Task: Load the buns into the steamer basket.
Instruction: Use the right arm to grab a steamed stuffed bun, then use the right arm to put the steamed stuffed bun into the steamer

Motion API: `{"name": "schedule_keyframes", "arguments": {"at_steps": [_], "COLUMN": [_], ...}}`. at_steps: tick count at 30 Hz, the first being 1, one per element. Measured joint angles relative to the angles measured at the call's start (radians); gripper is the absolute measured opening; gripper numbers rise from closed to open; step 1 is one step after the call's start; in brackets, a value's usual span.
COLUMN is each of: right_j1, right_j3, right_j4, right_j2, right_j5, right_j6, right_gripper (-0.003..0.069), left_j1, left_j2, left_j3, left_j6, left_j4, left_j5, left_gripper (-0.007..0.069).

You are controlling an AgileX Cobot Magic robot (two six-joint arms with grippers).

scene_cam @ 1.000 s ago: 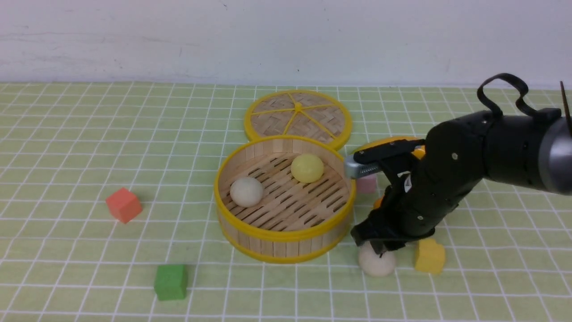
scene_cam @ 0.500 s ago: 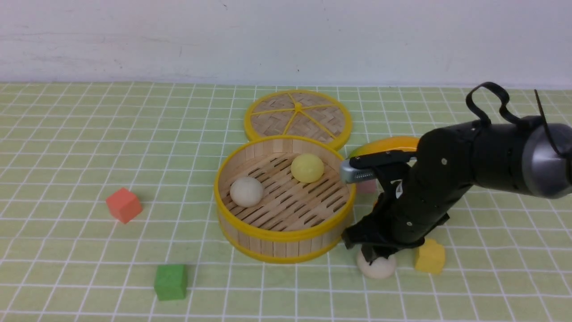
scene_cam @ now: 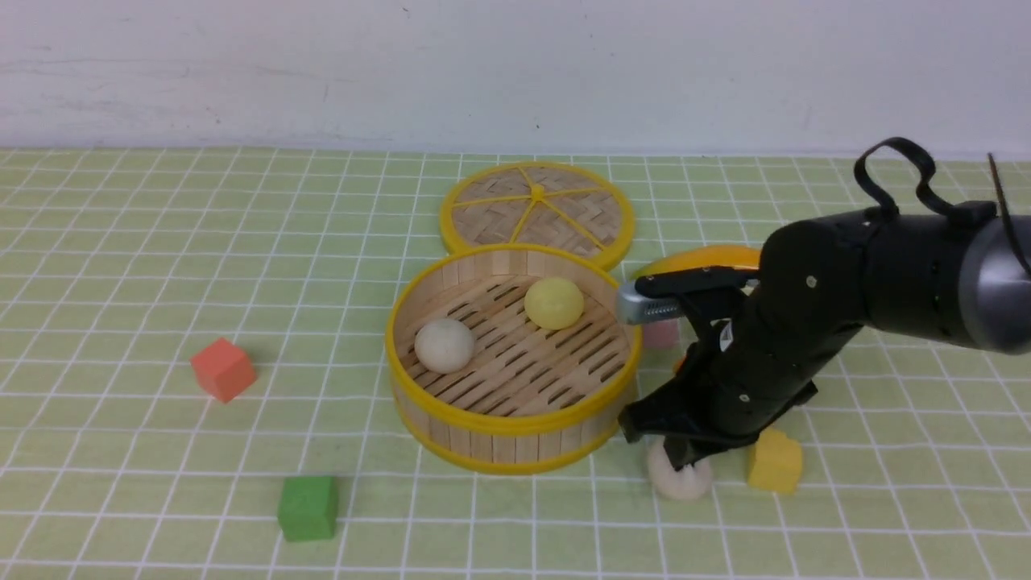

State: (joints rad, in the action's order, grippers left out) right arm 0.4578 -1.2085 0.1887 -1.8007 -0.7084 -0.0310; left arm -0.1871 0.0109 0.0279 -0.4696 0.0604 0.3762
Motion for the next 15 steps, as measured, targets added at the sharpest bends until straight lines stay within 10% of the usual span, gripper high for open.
{"name": "schedule_keyframes", "arguments": {"at_steps": [15], "right_j1": [0.0], "right_j3": [-0.244], "right_j4": [0.044], "right_j2": [0.112], "right_j5": [-0.079], "right_j6": [0.007], "right_gripper": [0.0001], "left_j1": [0.0], "left_j2": [0.0], "left_j3": [0.0], "left_j6": [0.0], "left_j4": [0.0], "left_j5": [0.0], "left_gripper": [0.0238]}}
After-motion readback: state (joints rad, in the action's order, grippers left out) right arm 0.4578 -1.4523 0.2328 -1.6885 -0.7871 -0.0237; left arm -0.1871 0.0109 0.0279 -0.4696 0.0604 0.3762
